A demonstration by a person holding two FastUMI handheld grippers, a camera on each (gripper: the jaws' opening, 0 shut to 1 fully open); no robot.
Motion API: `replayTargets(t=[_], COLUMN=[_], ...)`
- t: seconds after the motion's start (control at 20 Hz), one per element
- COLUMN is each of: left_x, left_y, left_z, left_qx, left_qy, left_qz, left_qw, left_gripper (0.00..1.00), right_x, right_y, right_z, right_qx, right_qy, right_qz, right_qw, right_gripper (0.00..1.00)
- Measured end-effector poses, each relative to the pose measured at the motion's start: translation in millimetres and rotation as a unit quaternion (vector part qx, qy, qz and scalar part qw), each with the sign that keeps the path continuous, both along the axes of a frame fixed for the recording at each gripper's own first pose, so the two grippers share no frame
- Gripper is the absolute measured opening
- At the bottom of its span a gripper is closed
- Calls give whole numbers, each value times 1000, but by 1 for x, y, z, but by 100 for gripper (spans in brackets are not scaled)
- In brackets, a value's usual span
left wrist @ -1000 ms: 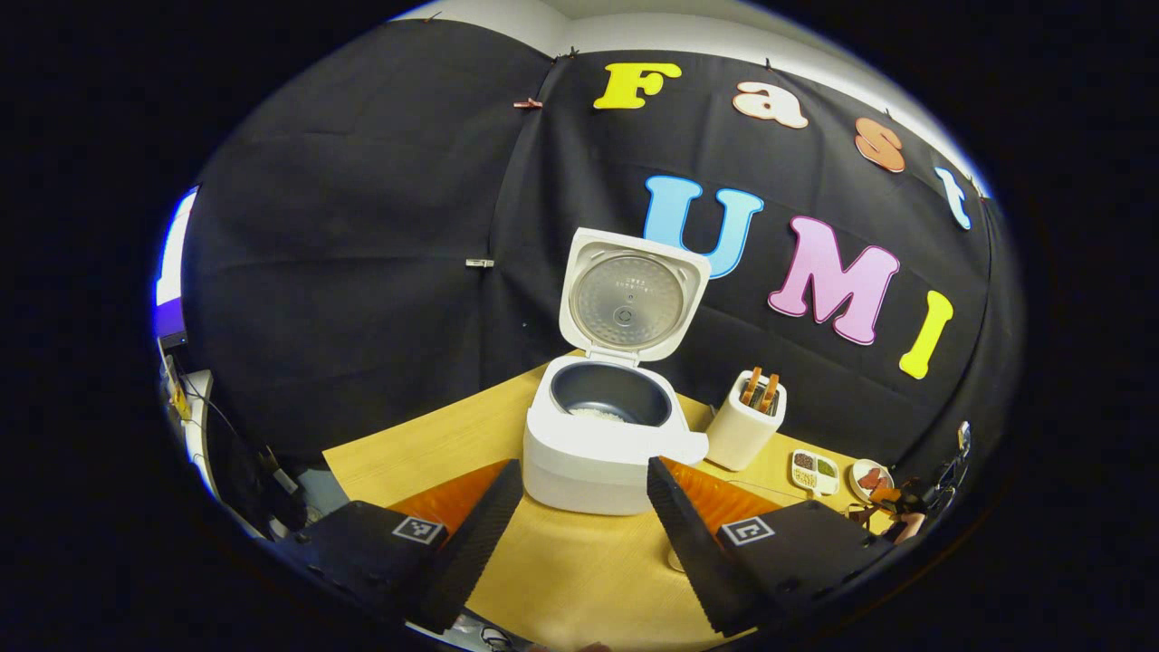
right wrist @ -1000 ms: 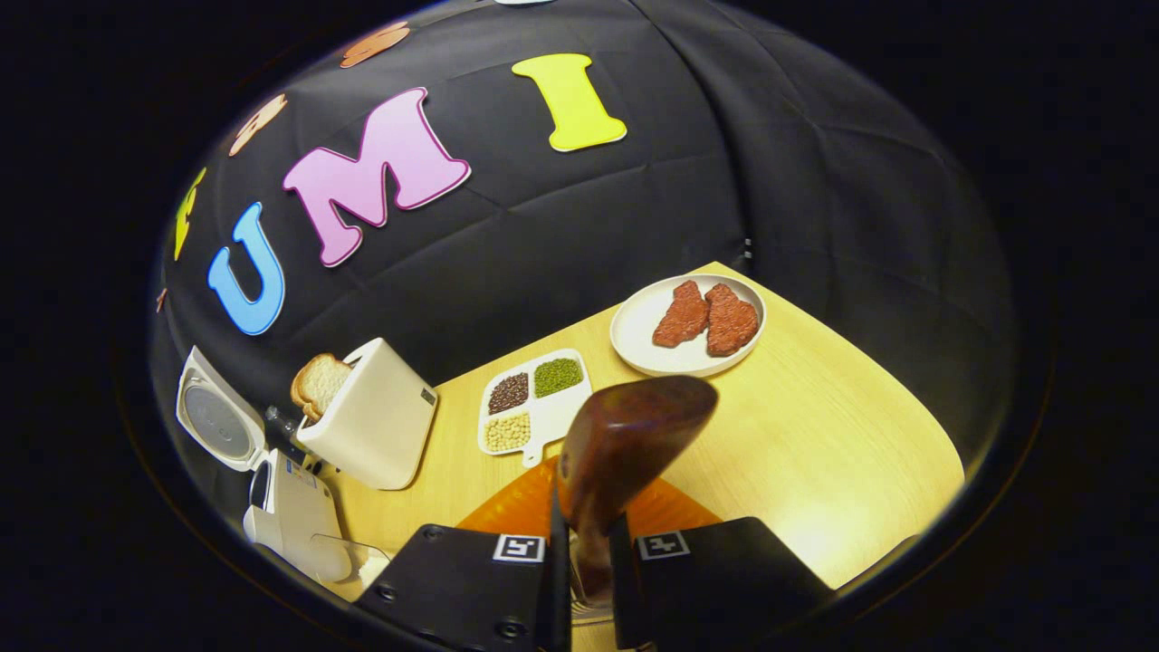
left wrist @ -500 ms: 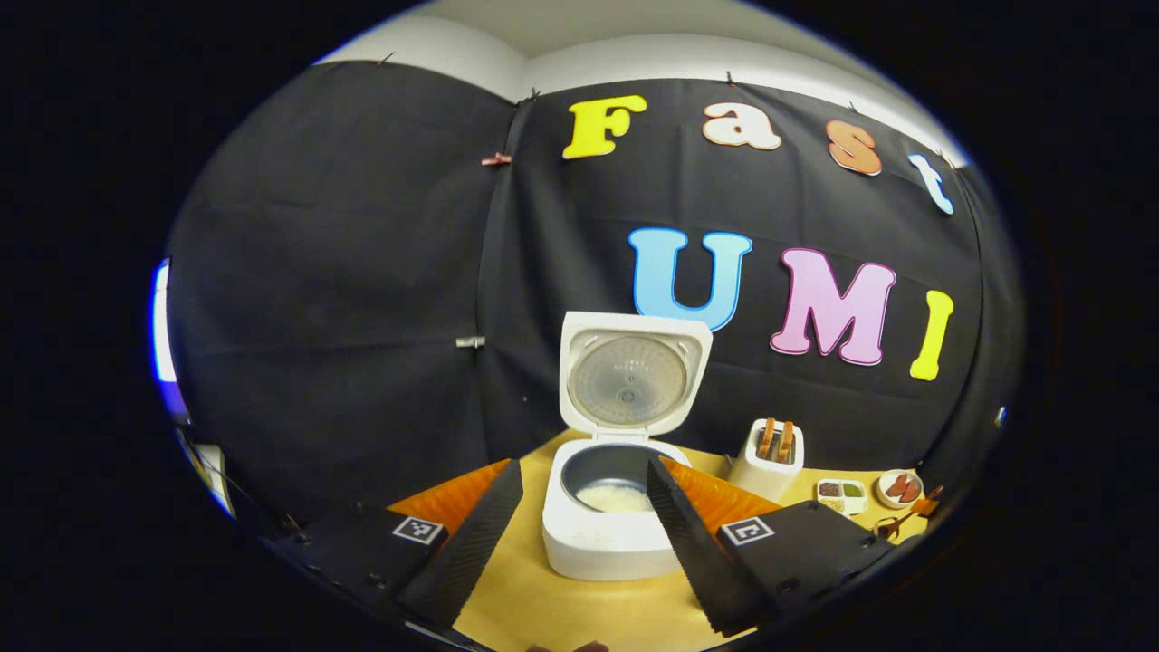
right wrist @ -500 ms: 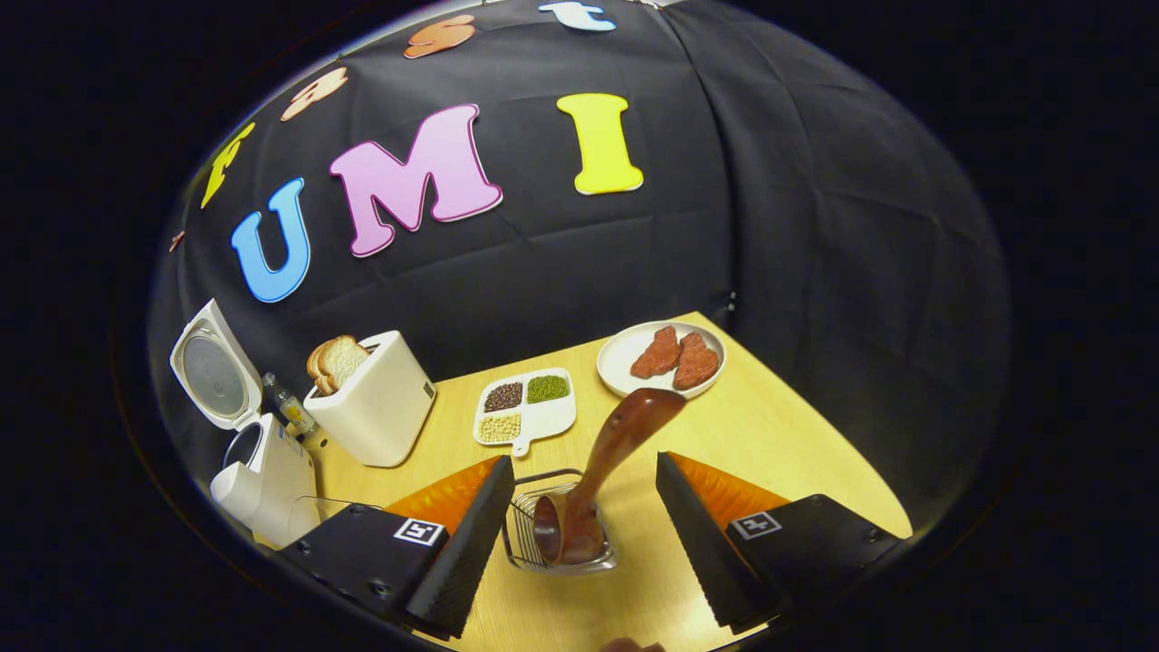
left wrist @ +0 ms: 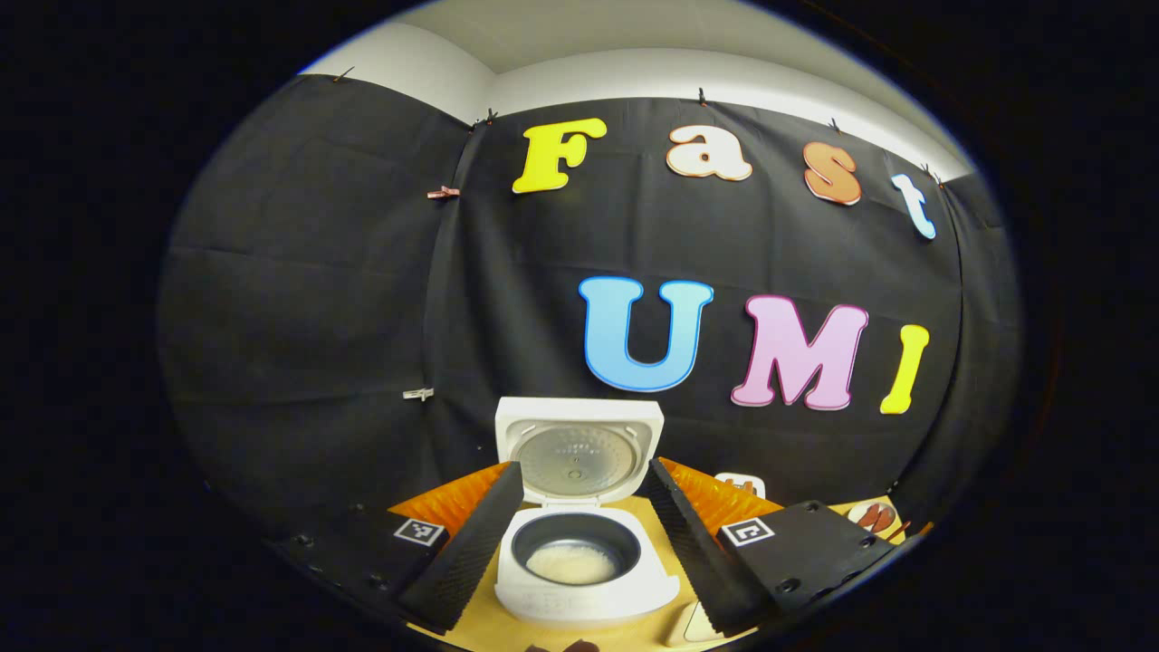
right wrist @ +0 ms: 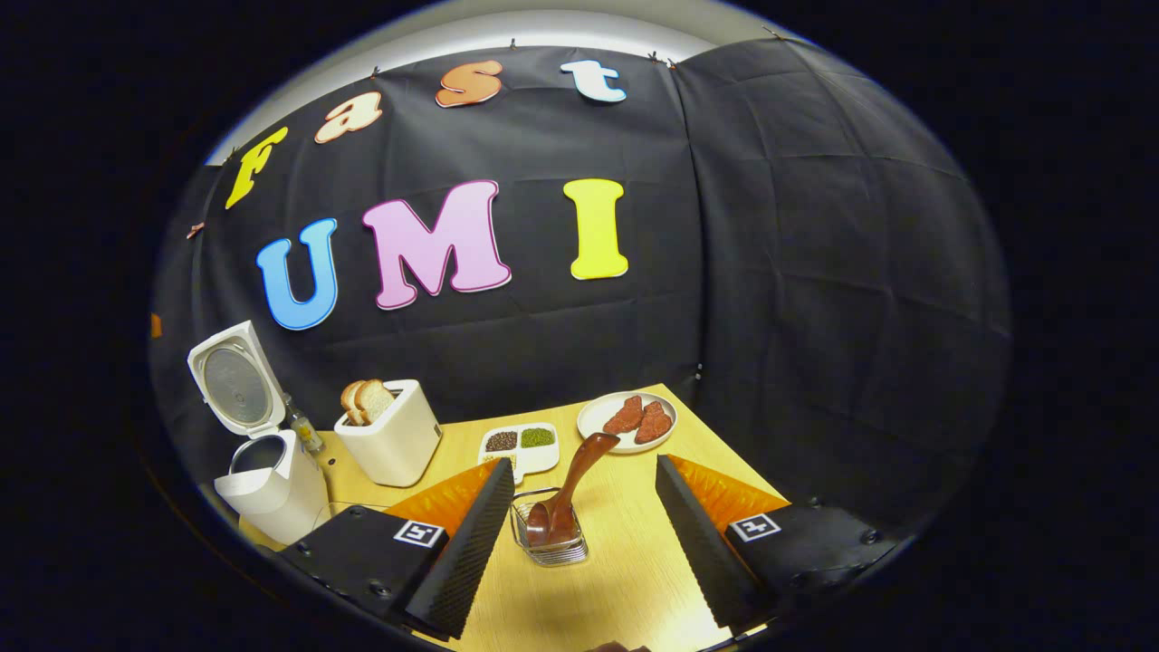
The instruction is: Close the left gripper, press the button to open the rice cooker; take a wooden spoon from the chopstick holder with the right hand, scoop a spoonful of rice and pour it into the rice cooker, then put the wooden spoon back into the chopstick holder.
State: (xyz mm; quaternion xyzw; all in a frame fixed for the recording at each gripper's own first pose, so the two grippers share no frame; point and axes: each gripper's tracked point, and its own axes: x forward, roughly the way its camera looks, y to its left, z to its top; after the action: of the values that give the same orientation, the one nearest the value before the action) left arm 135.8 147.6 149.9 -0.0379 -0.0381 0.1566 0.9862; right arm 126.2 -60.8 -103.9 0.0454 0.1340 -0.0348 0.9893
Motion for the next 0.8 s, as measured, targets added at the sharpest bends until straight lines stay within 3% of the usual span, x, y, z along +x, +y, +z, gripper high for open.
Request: replayTargets(t=[0.2, 0.4, 0.55, 0.8], left_x=[44, 100, 146, 209], left_y=[28, 50, 61, 79], left_z=[42, 51, 45, 24], left_qx=[6, 9, 42, 42], left_qy=[-20, -16, 0, 20], left_qz=[14, 11, 5, 2], left_qw=[1000, 1000, 999, 999], left_gripper=[95, 95, 94, 94], right_x=[-21, -40, -53, -62], right_y=[20, 39, 57, 69], right_z=[20, 34, 39, 46], right_qx=[0, -6, 2, -15], right_qy=[-14, -24, -21, -19], right_qz=[20, 31, 42, 45], right_qw=[1000, 999, 999, 999], right_gripper=[98, 98, 98, 98])
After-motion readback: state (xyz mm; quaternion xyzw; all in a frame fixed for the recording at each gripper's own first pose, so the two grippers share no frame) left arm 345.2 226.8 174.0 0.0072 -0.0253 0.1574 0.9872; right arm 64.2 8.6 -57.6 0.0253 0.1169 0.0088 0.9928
